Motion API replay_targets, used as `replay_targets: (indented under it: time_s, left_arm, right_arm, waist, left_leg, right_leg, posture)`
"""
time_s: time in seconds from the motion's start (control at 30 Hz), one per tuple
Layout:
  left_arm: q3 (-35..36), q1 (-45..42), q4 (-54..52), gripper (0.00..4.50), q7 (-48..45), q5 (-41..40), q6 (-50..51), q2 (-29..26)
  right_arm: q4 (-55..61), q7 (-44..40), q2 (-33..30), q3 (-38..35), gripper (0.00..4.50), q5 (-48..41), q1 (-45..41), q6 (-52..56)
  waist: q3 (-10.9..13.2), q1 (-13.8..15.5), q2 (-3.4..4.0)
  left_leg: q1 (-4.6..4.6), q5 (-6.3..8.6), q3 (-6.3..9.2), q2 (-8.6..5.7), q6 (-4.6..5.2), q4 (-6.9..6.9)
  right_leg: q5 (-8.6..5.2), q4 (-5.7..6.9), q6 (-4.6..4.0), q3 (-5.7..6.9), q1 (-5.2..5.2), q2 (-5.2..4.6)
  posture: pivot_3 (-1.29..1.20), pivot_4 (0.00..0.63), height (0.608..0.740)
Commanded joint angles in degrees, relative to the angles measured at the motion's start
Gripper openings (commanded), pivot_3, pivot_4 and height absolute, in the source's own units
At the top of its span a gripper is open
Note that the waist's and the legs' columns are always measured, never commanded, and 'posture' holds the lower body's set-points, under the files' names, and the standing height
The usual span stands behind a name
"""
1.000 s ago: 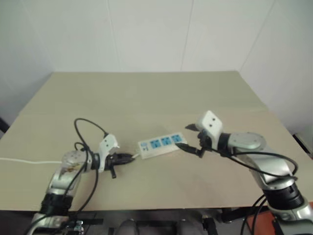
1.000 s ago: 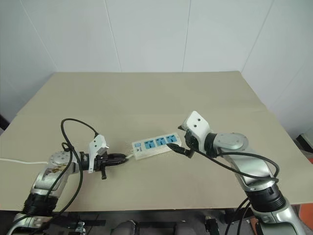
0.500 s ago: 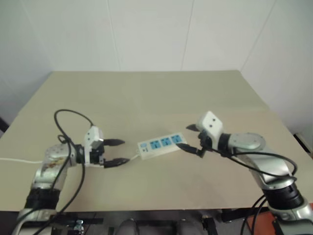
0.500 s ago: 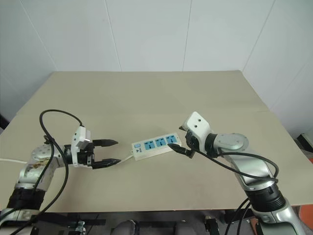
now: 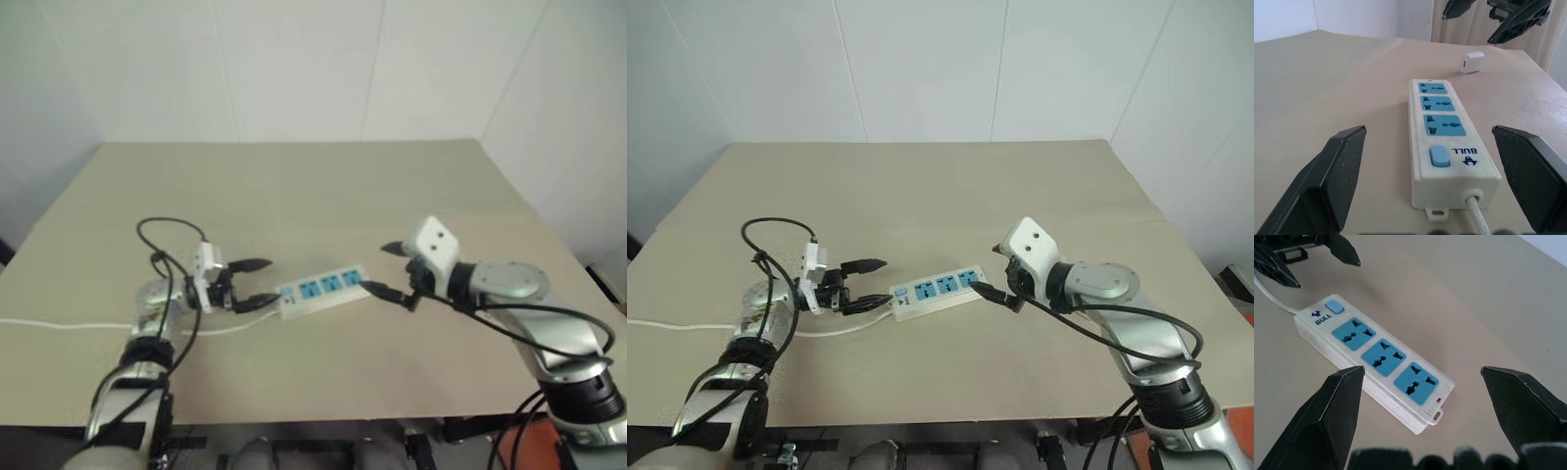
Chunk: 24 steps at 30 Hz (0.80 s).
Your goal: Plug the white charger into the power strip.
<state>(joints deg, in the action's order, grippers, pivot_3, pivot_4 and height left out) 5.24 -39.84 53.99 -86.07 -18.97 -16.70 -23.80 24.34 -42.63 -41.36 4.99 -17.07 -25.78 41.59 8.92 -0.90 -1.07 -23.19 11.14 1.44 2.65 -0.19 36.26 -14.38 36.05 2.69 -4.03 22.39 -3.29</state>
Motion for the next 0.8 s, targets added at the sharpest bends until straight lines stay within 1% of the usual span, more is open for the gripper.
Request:
replay_targets:
  time_s: [0.03,0.17,0.3,0.57,0.7,0.77,0.8]
  left_arm:
    - [0.12,-2.03,3.51,4.49,-1.37,0.96,-4.0,1.51]
    - [-0.07,-2.0,6.73,4.49,-0.48,2.68,-7.57,3.72]
    - [-0.58,-1.73,9.13,4.49,0.73,4.96,-11.55,4.73]
    - [1.06,-1.86,11.49,4.49,4.61,5.38,-15.02,7.12]
    - [1.04,-2.15,12.19,4.49,4.98,5.94,-15.74,7.35]
    - [1.05,-2.18,12.3,4.09,3.62,5.59,-15.02,7.46]
    - [1.03,-2.17,12.3,3.96,3.21,5.51,-14.63,7.47]
  right_arm:
    - [2.98,0.72,-1.15,-2.87,4.5,-0.61,0.27,0.89]
    - [4.16,1.15,-1.61,-3.89,4.5,-0.79,1.04,1.85]
    - [4.92,1.51,-1.68,-4.28,4.5,-0.83,1.28,2.57]
    - [5.33,2.27,-1.6,-5.1,4.5,-0.83,1.8,2.97]
    - [5.21,2.24,-1.52,-5.04,4.5,-0.74,1.74,2.92]
    - [5.04,2.39,-1.48,-4.79,4.5,-0.45,1.78,2.82]
    - [5.0,2.46,-1.47,-4.72,4.5,-0.36,1.79,2.83]
  waist:
    - [0.0,0.05,0.0]
    - [0.0,0.07,0.0]
    - [0.0,0.04,-0.01]
    - [0.0,0.22,0.0]
    - [0.0,0.14,0.0]
    - [0.0,0.11,0.0]
    - [0.0,0.11,0.0]
  left_leg:
    - [0.0,0.0,0.01,0.0,0.0,0.0]
    - [0.0,0.0,0.02,0.0,0.0,0.0]
    - [0.01,0.0,0.03,-0.01,0.0,0.01]
    - [0.03,0.0,0.04,-0.03,0.0,0.01]
    - [0.04,0.0,0.03,-0.03,0.0,0.02]
    - [0.04,0.0,0.04,-0.03,0.0,0.01]
    - [0.04,0.0,0.04,-0.03,0.0,0.01]
  right_leg:
    - [0.0,0.0,0.0,0.0,0.0,0.0]
    - [0.0,0.02,0.01,0.01,0.0,0.0]
    - [0.0,0.03,0.02,0.01,0.0,0.0]
    - [0.01,0.03,0.03,0.0,-0.04,-0.02]
    - [0.01,0.03,0.04,0.0,-0.04,-0.01]
    - [0.01,0.03,0.04,0.0,-0.04,-0.01]
    - [0.01,0.03,0.04,0.0,-0.04,-0.01]
  posture:
    - [0.0,0.15,0.74]
    - [0.0,0.15,0.74]
    - [0.0,0.15,0.74]
    - [0.0,0.15,0.74]
    - [0.0,0.15,0.74]
    - [0.0,0.15,0.74]
    - [0.0,0.15,0.74]
